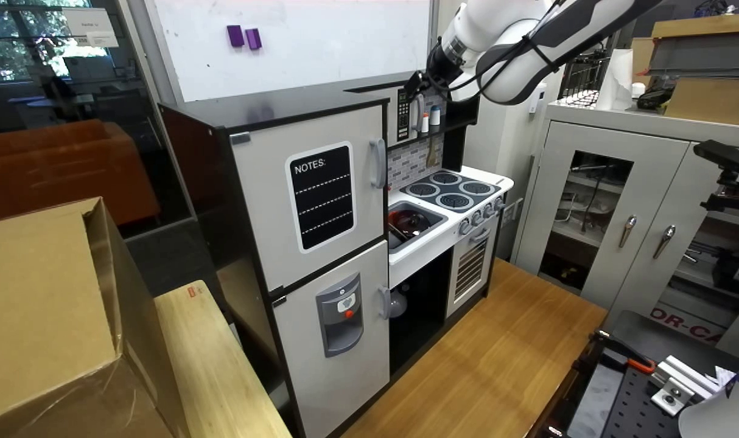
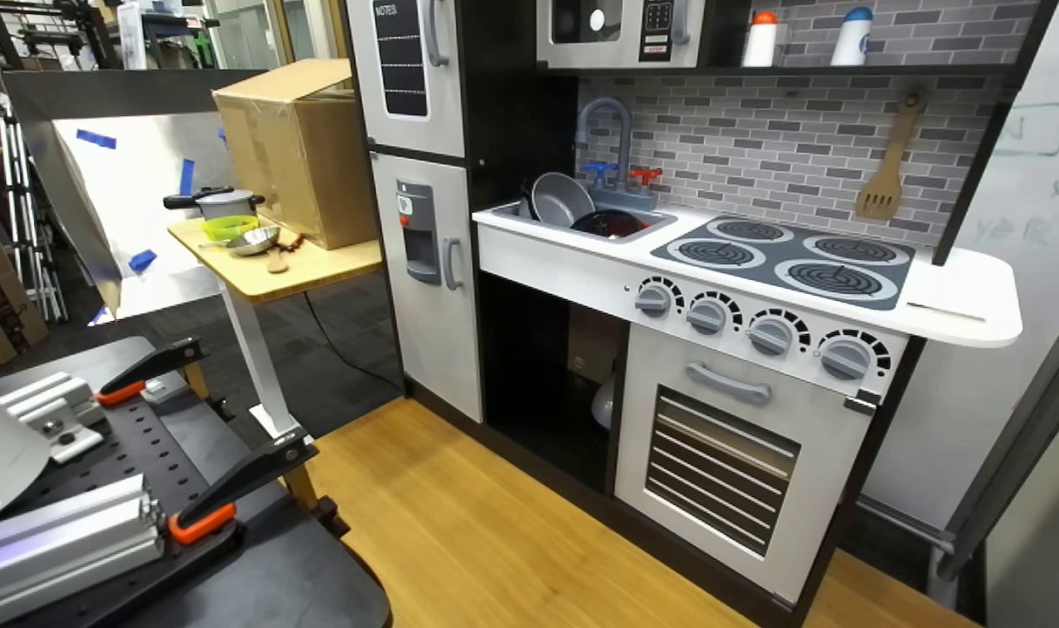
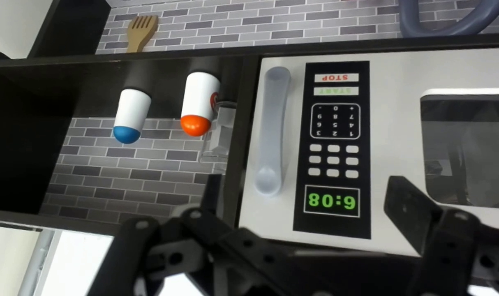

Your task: Open the cabinet door on the top of the sink

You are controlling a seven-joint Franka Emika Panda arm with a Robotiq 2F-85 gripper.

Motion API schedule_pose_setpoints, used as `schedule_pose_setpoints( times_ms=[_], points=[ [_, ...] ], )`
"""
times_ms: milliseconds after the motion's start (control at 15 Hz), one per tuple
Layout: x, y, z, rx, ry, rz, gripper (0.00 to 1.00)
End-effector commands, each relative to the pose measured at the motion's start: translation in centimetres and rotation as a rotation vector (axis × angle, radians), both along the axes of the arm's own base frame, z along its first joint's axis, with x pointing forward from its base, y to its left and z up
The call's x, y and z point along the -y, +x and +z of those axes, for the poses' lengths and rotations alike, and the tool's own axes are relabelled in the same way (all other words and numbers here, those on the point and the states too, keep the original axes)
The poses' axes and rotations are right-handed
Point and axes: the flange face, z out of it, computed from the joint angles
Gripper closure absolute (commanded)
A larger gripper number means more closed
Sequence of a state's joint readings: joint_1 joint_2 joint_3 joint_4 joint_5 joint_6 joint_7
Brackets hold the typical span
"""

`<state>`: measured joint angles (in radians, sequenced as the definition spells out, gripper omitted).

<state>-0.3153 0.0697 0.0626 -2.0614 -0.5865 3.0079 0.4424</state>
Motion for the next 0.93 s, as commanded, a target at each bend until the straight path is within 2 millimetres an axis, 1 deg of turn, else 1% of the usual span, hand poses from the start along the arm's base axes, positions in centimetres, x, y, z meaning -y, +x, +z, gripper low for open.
schedule_pose_setpoints(
  times_ms=[0,333,400,867],
  points=[
    [-0.16,0.56,-0.04,0.001,-0.031,0.023,0.0],
    [-0.94,1.35,-0.31,0.002,-0.024,0.051,0.0],
    [-1.02,0.54,-0.39,-0.008,-0.014,0.029,0.0],
    [-1.09,0.59,-0.57,-0.011,-0.012,0.03,0.0]
  ],
)
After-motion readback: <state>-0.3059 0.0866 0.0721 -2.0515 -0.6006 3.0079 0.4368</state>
